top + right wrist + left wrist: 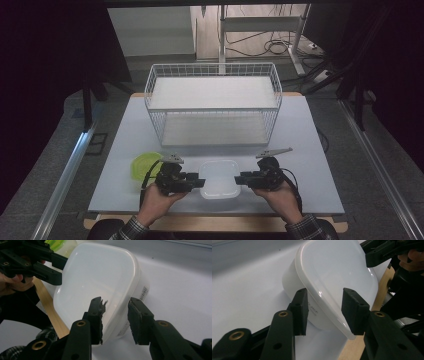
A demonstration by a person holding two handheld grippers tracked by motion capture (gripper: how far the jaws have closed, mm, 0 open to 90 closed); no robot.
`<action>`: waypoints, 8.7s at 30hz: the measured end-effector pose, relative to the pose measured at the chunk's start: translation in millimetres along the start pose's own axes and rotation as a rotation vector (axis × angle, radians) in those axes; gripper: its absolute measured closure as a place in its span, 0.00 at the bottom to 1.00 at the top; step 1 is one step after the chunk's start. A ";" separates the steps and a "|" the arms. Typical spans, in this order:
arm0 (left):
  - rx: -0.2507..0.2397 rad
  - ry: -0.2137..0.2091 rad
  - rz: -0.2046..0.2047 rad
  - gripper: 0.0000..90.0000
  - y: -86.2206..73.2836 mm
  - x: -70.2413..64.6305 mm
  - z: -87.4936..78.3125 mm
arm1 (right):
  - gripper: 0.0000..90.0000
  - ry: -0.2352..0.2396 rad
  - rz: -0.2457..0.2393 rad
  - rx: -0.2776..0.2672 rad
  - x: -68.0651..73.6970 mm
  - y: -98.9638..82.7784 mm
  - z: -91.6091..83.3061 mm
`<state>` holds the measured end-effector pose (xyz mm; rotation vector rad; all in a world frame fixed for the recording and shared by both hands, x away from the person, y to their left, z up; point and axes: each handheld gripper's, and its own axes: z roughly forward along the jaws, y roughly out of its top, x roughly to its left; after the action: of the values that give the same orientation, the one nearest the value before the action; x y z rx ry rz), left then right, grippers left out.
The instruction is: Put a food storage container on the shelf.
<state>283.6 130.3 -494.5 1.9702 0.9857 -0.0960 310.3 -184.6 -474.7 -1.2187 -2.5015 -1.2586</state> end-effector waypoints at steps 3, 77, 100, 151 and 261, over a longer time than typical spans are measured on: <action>-0.011 0.015 -0.005 0.61 -1.6 -1.9 2.3 | 0.74 0.005 0.012 -0.008 -0.8 -0.9 0.0; -0.323 0.195 0.076 0.87 89.5 -16.0 -74.9 | 0.89 -0.033 -0.179 -0.310 29.2 96.5 -49.3; -0.377 0.204 0.091 0.87 148.1 -9.0 -100.6 | 0.89 -0.015 -0.171 -0.370 26.7 153.8 -66.4; -0.415 0.206 0.053 0.65 207.0 40.2 -73.9 | 0.69 -0.126 -0.096 -0.374 -6.7 227.3 -43.1; -0.216 0.251 0.223 0.05 28.2 24.4 -52.5 | 0.00 -0.174 -0.345 -0.247 2.5 67.2 -26.0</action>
<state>303.4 176.6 -454.4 1.9062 0.8848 0.3759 348.2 -178.4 -413.7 -1.0049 -2.8430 -1.6485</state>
